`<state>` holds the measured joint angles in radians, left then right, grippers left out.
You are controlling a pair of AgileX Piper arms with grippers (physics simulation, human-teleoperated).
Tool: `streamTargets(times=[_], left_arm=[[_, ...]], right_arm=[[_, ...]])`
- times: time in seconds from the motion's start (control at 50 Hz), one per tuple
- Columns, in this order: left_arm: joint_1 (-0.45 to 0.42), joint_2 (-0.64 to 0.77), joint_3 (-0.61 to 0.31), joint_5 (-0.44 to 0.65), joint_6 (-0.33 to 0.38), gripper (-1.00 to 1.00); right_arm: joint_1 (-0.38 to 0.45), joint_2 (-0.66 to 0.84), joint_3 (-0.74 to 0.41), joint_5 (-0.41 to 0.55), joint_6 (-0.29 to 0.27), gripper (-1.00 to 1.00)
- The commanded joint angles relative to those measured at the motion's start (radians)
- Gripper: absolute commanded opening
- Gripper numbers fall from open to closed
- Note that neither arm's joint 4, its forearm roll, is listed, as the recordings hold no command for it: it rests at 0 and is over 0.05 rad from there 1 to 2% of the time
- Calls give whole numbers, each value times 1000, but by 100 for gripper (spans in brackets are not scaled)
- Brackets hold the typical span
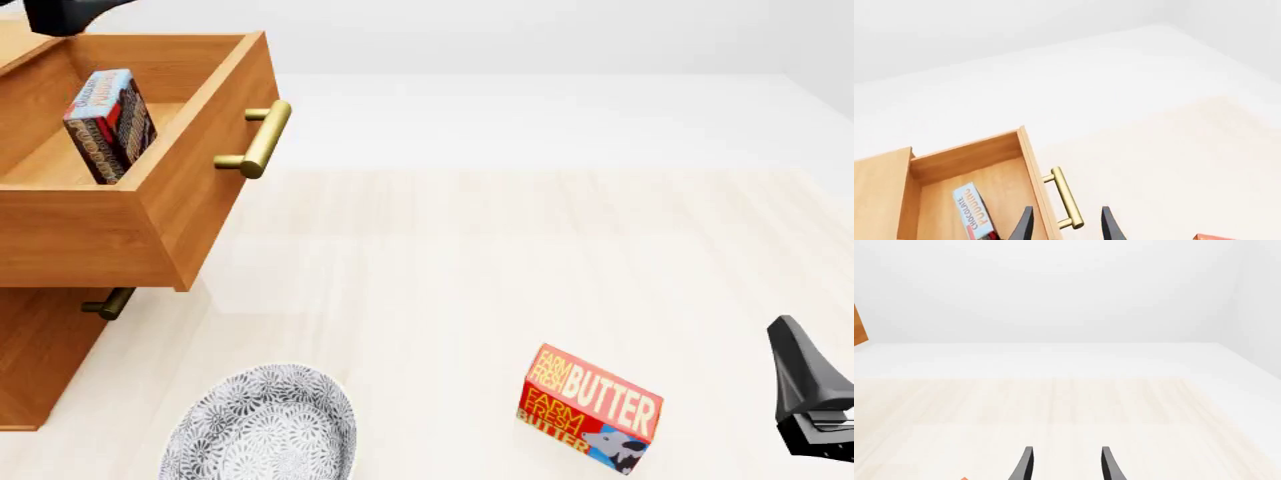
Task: Put the chocolate pudding in the top drawer of the cabinet and close it.
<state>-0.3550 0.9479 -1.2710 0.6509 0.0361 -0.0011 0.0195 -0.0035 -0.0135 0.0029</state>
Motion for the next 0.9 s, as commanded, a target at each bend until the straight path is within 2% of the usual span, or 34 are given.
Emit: streamTargets(times=[0.02, 0.42, 0.9], left_arm=[[-68, 37, -32, -16, -20, 100], [-178, 136, -39, -72, -80, 100], [-303, 237, -52, -81, -155, 100]], right_arm=[[0, 0, 0, 0, 0, 100], [0, 0, 0, 0, 0, 100], [0, 0, 0, 0, 0, 100]])
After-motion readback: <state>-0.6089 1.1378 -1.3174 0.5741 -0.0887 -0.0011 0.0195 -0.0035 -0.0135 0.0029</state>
